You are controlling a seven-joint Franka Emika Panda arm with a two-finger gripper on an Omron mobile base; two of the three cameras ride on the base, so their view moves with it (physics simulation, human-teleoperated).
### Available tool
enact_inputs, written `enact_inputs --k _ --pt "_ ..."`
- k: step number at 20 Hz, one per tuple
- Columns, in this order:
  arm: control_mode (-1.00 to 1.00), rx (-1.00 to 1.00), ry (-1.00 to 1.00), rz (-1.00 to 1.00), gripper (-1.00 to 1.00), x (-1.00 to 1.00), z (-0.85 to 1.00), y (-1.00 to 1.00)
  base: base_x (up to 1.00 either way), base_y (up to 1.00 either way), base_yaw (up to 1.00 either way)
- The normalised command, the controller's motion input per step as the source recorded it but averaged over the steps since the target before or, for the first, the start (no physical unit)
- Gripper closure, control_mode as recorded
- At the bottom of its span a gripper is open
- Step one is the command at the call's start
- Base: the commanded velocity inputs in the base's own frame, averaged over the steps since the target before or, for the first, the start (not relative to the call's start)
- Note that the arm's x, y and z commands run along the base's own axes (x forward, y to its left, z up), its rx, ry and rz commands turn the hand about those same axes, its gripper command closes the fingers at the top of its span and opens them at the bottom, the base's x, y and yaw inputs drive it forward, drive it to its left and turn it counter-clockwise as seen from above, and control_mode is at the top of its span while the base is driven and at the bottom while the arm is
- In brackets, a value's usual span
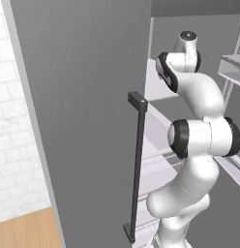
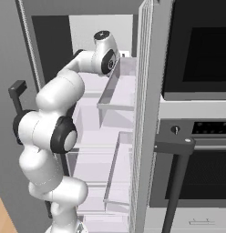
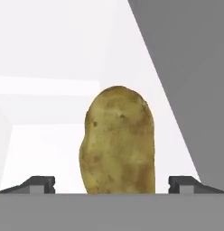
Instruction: Place one potato and one chicken drumstick in each tupperware on the nearby counter, to pack two identical lunches.
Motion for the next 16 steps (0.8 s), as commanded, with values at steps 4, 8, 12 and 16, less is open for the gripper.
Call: enact_inputs --k 4,8,12,16 --pt "-1.00 0.09 0.00 0.00 -1.00 0.56 -0.09 -0.02 0.00 0.00 0.00" --pt "-1.00 0.08 0.03 0.00 1.00 0.39 -0.38 0.00 0.00 0.00 0.00" --pt "-1.00 0.06 0.13 0.00 1.00 0.10 -0.68 0.03 0.00 0.00 0.00" --pt "-1.00 0.01 0.10 0.00 1.00 -0.08 -0.66 0.26 0.00 0.00 0.00"
